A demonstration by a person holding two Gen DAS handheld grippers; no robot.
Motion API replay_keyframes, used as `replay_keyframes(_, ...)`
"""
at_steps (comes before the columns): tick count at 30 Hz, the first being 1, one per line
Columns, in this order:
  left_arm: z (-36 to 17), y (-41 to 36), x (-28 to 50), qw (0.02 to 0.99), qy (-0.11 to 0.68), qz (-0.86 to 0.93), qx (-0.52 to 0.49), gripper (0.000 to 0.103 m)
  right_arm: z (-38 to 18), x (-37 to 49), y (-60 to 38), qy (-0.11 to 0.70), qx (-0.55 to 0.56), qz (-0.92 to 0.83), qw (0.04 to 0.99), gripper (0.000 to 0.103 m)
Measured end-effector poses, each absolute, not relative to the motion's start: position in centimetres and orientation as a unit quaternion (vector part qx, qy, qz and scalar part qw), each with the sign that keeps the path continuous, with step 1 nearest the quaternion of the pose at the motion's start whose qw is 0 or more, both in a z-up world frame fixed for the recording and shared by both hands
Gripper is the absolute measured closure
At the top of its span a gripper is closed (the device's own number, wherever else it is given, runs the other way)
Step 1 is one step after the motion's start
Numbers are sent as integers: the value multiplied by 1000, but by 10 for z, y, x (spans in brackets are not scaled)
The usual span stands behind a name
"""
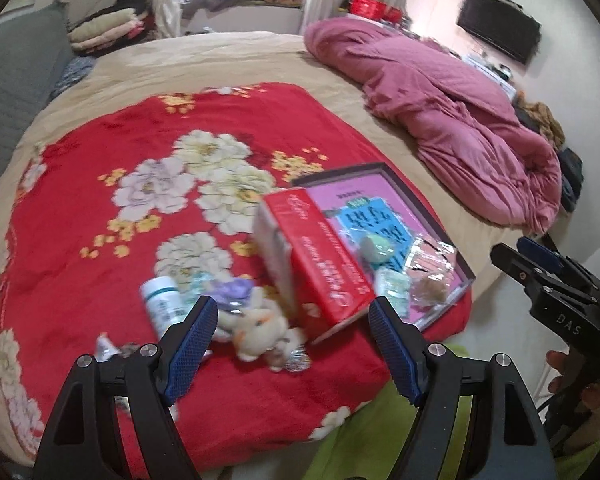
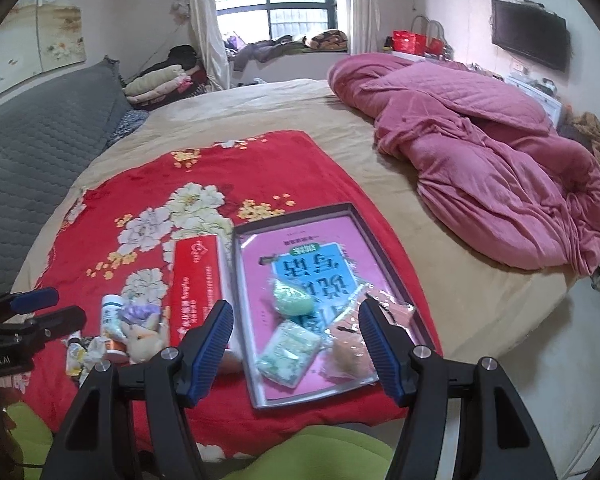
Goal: Organize soft objects
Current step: 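Move both open tools toward the pile beside the red tissue box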
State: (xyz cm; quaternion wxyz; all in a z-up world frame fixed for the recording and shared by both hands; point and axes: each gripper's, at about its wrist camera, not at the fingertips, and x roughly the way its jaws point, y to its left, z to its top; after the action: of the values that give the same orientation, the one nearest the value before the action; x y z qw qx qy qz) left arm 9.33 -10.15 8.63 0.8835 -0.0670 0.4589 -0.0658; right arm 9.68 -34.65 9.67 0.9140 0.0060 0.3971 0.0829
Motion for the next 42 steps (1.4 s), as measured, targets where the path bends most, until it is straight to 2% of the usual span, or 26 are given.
replay_keyframes(23,78,43,42,882,442,43,-159,24,103,85,-253,391,-30,167,904,38)
replay_keyframes(42,29,95,27,853,475,89,-197,24,81,88,-199,411,-69,208,885,38)
